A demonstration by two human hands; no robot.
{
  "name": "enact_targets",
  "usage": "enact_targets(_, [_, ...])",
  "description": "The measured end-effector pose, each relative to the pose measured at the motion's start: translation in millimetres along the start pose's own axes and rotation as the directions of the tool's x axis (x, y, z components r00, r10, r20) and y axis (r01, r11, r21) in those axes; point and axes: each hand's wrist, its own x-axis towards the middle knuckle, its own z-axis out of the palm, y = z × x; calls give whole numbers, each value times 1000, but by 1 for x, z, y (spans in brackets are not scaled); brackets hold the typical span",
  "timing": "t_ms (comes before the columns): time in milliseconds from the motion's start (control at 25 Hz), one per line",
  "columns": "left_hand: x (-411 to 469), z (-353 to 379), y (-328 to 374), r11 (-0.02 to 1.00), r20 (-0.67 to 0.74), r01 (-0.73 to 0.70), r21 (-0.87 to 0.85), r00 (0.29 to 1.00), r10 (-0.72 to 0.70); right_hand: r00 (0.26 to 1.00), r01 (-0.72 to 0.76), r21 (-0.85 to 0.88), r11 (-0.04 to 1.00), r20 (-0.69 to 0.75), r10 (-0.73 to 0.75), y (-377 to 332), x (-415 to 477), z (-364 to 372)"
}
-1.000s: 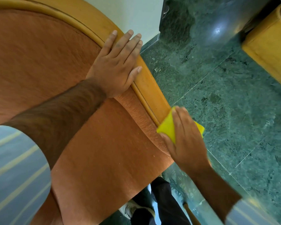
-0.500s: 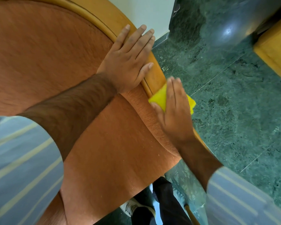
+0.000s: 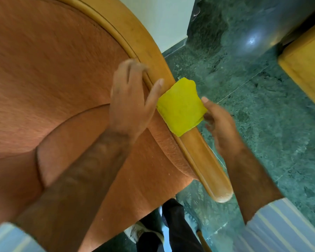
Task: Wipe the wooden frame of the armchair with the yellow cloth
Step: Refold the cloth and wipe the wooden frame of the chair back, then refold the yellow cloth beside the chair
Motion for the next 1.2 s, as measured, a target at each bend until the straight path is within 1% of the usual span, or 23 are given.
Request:
enact_targets(40, [-14,1,9,978,35,186,-94,982,-183,993,-115,91,989,51,111,2,1,-4])
enact_targets(80, [-22,5,16,914,104,372,-163,928,-359,988,-144,114,983,77,136,2,1,-4])
enact_targets(120, [-27,9,21,826,172,524,-207,851,-497,989,-131,136,982,88,120,3,1,-1])
enact_targets(160, [-29,12,22,732,226,634,-248,773,-593,992,-101,169,980,86,87,2,-1,2])
enact_targets(200, [-30,14,20,638,276,705,-309,709,-649,995,-64,210,975,86,47,-3,-4,6])
enact_targets(280, [-30,12,17,456,374,765,-454,628,-682,997,16,279,960,73,-38,-17,-10,9])
enact_targets(360, [-35,-2,11,319,436,765,-559,599,-672,987,90,317,944,95,-126,-33,-22,20])
enact_targets(440, [-46,-26,3,222,451,726,-651,605,-656,972,109,313,944,164,-167,-47,-38,40])
enact_targets(480, [-54,-42,-4,191,436,693,-696,617,-655,962,101,298,949,216,-170,-52,-47,56])
enact_targets(560, [-75,-73,-20,172,378,627,-759,641,-668,939,69,269,961,307,-154,-57,-62,91])
enact_targets(640, [-102,-106,-39,191,292,573,-797,643,-709,907,-6,230,973,410,-91,-52,-77,131])
enact_targets(720, [-129,-134,-57,204,198,520,-830,616,-763,834,-96,121,988,551,14,-45,-93,168])
enact_targets(800, [-166,-167,-78,216,104,469,-857,567,-817,732,-132,-29,991,671,118,-31,-114,209])
enact_targets(840, [-183,-180,-84,213,73,453,-865,536,-841,692,-124,-81,989,707,145,-25,-123,225])
enact_targets(880, [-205,-194,-90,203,39,433,-878,488,-872,653,-112,-134,985,737,174,-17,-134,243])
enact_targets(960, [-244,-217,-96,177,-13,399,-900,381,-925,595,-73,-228,971,771,226,-1,-158,273])
enact_targets(1040, [-289,-240,-96,170,-75,364,-916,261,-962,527,-4,-328,945,802,280,19,-190,304])
enact_targets(1120, [-322,-253,-91,156,-109,323,-933,159,-981,485,50,-388,920,815,317,33,-216,322])
enact_targets(1200, [-360,-263,-81,154,-150,300,-941,37,-988,442,106,-448,888,821,362,53,-247,337])
